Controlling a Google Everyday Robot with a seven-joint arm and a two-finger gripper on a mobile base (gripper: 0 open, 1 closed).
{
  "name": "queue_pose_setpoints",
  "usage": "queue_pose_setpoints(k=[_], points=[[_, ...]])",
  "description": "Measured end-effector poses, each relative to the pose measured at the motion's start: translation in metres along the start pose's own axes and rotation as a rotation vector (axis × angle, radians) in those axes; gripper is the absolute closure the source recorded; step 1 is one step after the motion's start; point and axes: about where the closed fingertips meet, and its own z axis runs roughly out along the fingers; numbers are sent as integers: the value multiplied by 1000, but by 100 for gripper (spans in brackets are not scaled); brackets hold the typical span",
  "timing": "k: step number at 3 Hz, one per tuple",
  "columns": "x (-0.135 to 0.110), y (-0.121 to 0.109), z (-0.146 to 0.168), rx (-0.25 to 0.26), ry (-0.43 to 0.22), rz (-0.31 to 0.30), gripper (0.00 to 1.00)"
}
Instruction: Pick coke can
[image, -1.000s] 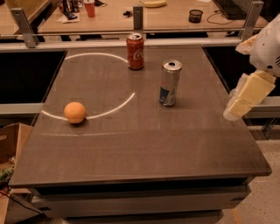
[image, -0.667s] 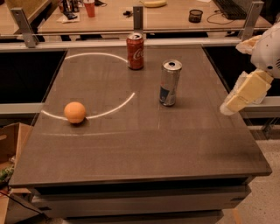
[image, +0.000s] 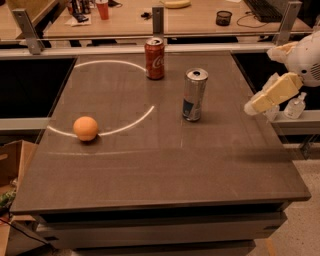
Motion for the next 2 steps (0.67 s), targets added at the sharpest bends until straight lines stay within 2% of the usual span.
queue_pose_setpoints(k=[1, 2], points=[[3, -16, 11, 15, -60, 47, 0], [4, -34, 28, 57, -94, 102, 0]])
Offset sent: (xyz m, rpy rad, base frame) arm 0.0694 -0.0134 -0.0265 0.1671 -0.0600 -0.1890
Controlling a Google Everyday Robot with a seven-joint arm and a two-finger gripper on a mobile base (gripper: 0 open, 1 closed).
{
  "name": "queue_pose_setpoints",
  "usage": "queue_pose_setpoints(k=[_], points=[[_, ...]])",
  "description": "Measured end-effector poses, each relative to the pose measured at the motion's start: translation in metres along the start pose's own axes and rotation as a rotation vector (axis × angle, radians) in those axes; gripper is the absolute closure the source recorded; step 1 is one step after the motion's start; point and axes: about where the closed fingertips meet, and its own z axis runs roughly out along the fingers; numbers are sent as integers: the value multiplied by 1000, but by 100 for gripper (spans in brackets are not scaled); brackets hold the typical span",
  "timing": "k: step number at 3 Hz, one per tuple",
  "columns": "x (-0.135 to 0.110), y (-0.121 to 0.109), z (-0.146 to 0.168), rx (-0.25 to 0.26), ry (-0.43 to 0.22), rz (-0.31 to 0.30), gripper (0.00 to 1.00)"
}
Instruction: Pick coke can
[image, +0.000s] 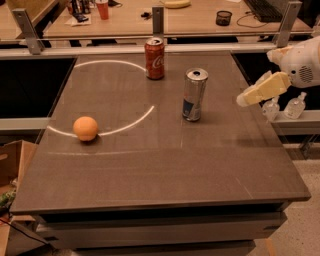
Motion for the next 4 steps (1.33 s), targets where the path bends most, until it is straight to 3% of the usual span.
queue_pose_setpoints(k=[1, 2, 4], points=[[-6, -15, 16, 39, -30, 44, 0], [-6, -14, 17, 39, -30, 44, 0], [-39, -28, 55, 13, -153, -4, 0]])
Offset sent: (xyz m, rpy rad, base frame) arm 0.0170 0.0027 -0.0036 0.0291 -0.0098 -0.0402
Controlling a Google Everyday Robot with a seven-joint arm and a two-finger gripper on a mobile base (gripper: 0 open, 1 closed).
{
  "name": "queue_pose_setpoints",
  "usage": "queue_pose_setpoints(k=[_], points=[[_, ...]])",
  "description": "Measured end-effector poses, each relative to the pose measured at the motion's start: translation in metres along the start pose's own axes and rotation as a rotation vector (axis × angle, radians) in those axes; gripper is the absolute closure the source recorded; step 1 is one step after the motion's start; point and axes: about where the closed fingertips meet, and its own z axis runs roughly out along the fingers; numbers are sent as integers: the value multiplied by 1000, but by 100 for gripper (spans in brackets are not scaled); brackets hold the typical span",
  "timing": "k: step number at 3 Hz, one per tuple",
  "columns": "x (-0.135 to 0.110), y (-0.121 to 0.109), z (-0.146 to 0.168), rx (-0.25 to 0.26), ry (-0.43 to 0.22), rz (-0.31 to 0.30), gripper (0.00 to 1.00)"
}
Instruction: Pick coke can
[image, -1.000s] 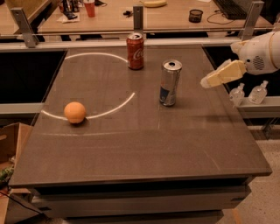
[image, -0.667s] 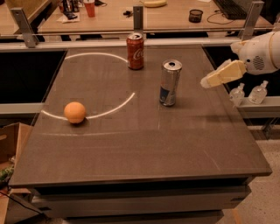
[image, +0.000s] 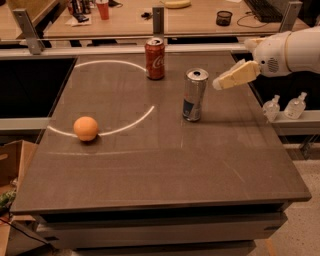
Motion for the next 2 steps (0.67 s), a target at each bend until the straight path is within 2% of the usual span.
queue_pose_setpoints(k=[2], points=[[-30, -10, 48, -76, -97, -64, 0]])
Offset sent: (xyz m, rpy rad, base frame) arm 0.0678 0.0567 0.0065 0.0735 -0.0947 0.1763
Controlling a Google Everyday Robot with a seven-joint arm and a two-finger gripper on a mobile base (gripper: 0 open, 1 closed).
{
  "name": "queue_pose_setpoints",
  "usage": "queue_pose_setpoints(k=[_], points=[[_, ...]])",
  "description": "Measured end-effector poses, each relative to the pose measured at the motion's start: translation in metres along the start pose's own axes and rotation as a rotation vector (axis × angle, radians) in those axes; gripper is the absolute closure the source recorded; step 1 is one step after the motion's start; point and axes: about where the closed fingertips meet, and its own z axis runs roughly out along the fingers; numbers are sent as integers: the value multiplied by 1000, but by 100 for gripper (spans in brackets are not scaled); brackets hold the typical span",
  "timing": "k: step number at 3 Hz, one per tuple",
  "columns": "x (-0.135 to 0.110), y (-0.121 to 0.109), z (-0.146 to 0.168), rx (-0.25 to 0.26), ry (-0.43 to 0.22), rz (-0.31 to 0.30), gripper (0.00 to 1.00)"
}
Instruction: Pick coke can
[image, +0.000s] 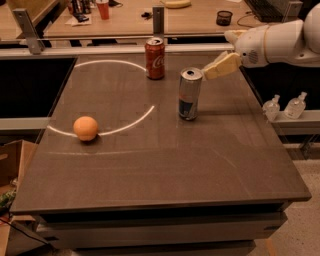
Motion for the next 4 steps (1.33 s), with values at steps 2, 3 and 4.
queue_pose_setpoints(k=[2, 3, 4], points=[[-1, -6, 53, -97, -49, -69, 0], [3, -11, 84, -109, -27, -34, 0], [6, -19, 111, -80, 40, 64, 0]])
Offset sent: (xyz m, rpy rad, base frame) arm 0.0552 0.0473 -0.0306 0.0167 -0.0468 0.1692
